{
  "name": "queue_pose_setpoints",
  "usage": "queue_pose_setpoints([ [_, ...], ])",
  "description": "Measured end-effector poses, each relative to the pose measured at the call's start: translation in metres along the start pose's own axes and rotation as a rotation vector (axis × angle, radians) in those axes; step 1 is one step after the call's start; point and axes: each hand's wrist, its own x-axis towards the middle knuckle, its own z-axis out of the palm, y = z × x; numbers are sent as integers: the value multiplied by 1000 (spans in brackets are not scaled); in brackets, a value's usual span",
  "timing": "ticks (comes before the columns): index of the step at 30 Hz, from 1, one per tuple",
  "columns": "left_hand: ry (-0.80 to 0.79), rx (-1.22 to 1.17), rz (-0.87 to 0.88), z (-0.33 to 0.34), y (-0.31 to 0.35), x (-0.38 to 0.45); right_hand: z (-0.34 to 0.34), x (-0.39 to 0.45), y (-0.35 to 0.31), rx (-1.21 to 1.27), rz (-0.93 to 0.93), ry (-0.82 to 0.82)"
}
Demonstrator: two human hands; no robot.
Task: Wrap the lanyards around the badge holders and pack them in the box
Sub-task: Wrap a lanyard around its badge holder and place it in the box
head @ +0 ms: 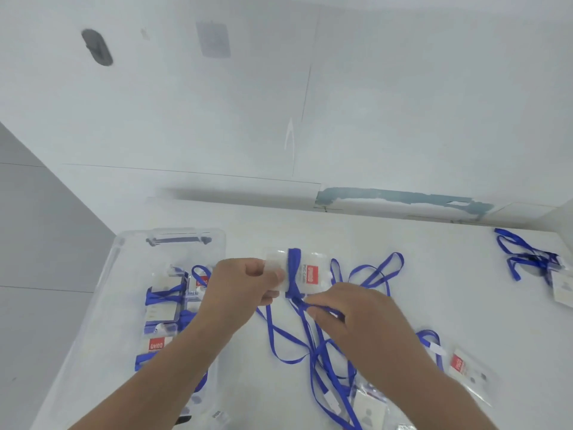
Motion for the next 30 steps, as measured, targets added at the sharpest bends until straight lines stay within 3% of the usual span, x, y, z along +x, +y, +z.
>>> queue_pose_setpoints([
  [5, -336, 215, 7, -21, 1, -8, -43, 17, 2, 289, 9, -118],
  [11, -693, 23, -30, -46, 13, -14, -41, 40, 9, 900, 68, -265],
  [15, -714, -236, -121, -48, 1, -16, 7, 41, 9, 1494, 207, -322],
  [18, -638, -416, -220, -43, -13, -19, 42, 40, -7, 1883, 227, -532],
  [20, -568, -507, -277, -40, -20, -23, 53, 38, -18, 1937, 260, -449],
  [22, -499, -568, -316, -39, -23, -26, 57, 35, -28, 1866, 391, -164],
  [24, -432, -601, -328, -43, -23, -29, 57, 34, -36, 1778, 445, 4],
  [27, -306, -638, -337, -49, -21, -29, 55, 40, -40, 1602, 456, 48],
  [30, -182, -682, -352, -58, -22, -25, 50, 48, -47, 1267, 281, -28],
])
